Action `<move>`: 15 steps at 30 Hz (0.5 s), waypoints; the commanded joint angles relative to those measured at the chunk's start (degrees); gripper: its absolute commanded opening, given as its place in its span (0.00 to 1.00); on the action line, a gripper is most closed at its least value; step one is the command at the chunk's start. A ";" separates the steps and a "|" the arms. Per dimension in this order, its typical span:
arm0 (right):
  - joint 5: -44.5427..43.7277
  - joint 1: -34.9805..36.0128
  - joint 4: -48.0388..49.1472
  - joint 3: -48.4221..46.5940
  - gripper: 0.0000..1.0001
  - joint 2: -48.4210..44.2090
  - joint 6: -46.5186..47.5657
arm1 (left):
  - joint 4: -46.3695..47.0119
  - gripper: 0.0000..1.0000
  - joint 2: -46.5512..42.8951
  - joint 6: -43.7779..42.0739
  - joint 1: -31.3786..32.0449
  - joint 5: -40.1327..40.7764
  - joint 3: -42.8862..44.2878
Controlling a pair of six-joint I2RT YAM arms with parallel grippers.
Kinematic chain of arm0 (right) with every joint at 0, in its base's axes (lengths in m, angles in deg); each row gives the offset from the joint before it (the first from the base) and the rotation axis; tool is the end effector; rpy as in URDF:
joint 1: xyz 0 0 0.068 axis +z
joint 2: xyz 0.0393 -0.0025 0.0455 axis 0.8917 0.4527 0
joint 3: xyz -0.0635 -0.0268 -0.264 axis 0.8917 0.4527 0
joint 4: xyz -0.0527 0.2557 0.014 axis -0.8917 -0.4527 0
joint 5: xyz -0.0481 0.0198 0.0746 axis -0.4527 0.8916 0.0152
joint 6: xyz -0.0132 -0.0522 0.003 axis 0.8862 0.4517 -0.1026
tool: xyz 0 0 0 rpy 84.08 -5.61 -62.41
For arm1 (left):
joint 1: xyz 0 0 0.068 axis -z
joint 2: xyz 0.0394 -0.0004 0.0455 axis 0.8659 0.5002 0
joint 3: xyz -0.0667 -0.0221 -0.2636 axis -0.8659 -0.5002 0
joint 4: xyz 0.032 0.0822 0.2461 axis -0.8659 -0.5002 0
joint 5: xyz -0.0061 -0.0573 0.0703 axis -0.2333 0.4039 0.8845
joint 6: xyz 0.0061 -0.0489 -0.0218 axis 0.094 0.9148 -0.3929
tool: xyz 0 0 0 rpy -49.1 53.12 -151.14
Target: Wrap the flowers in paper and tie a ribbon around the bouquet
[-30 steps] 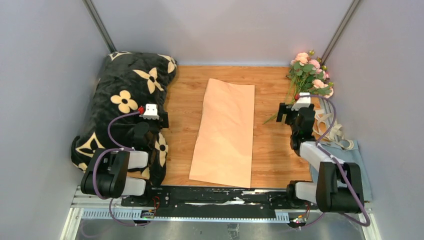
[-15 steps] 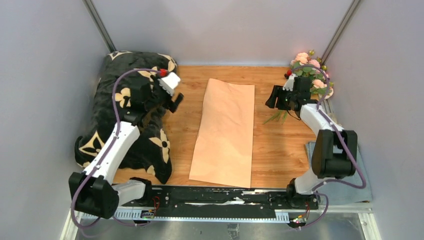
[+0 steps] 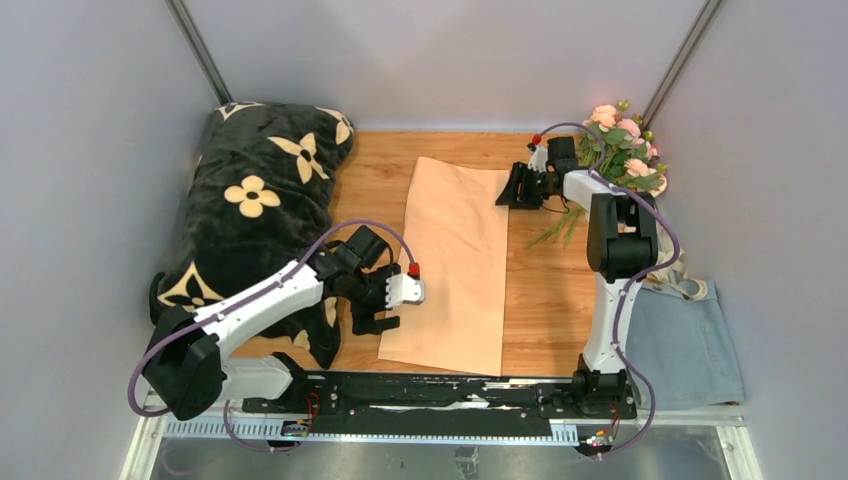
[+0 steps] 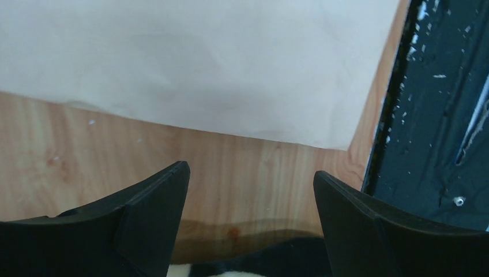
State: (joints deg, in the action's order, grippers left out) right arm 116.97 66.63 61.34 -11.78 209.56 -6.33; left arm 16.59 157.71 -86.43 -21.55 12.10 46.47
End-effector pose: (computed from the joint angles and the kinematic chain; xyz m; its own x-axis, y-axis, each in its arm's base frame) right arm 0.4584 0.0477 0.1742 -0.8085 0.1370 -0.5724 -0.2455 0.8053 0.5396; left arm 0.1683 -0.1495 0.2264 -0.0906 0.8564 -0.5082 0.9934 0.1139 0.0150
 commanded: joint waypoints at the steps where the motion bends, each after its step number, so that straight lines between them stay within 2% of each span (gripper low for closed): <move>1: 5.52 0.99 -2.80 -3.71 0.51 4.24 -1.83 | -0.69 0.88 0.76 -5.85 1.99 -2.84 -2.79; 8: 11.08 1.11 4.17 -0.64 0.29 3.82 -6.49 | 5.94 0.88 4.66 -4.10 1.99 1.99 -5.58; 15: 15.65 2.59 11.64 2.43 0.29 4.62 -11.50 | 12.11 0.90 7.30 -3.79 1.99 6.25 -7.53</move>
State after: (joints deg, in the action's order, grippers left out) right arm 128.55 67.36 68.56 -10.64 213.10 -14.43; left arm 23.48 163.81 -90.19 -19.78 14.81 40.52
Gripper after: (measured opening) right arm 0.286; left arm 0.899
